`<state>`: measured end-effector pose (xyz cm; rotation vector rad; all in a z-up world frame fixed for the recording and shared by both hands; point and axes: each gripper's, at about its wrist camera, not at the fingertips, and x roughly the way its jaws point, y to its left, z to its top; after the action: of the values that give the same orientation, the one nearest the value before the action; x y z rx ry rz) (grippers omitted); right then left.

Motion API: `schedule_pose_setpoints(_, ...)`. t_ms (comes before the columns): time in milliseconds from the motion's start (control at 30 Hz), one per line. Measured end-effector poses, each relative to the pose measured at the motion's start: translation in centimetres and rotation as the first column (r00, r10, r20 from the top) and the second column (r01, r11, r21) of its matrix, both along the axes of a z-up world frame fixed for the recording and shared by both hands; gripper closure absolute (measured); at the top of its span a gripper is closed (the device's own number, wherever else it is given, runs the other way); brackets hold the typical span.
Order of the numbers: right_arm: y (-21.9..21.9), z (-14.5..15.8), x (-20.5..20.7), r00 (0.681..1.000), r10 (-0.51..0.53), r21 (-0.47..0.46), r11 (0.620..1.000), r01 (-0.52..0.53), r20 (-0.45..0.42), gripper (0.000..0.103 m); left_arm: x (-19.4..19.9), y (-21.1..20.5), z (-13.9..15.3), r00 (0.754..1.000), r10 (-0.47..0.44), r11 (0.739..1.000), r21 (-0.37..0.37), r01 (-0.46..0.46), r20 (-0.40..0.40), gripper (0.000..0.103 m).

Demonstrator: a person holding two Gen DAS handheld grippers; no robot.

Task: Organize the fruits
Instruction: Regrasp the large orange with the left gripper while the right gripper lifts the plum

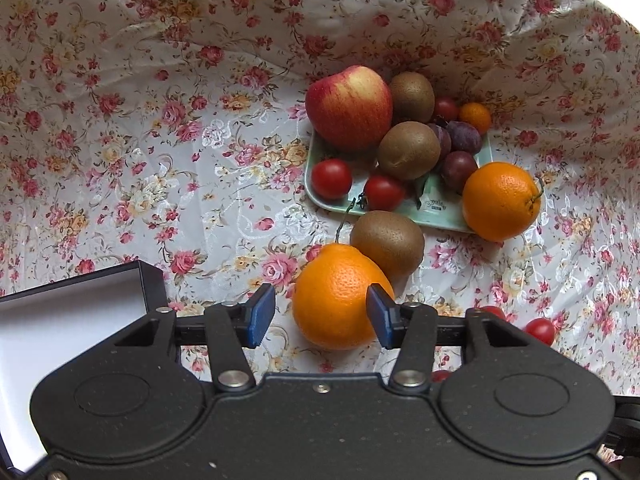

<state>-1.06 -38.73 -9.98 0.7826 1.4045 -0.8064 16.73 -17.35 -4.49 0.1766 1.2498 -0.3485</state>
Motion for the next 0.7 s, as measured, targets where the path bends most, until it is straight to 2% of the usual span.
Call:
schedule_pose_setpoints(167, 0.1, 0.0, 0.3, 1.0, 0.018, 0.007, 1.0, -0.018, -0.002, 0.07, 0.3, -0.9, -1.6, 0.999, -0.015, 1.0, -0.02, 0.014, -0.043, 0.042)
schedule_pose_setpoints(400, 0.3, -0.6, 0.1, 1.0, 0.024, 0.009, 1.0, -0.024, -0.006, 0.07, 0.3, -2.0, -2.8, 0.999, -0.007, 1.0, 0.027, 0.009, -0.042, 0.033)
schedule_pose_setpoints(700, -0.5, -0.4, -0.7, 1.0, 0.008, 0.01, 1.0, -0.008, -0.002, 0.07, 0.7, -2.9, -4.2, 0.998, 0.011, 0.996, 0.085, -0.006, -0.064, 0.031)
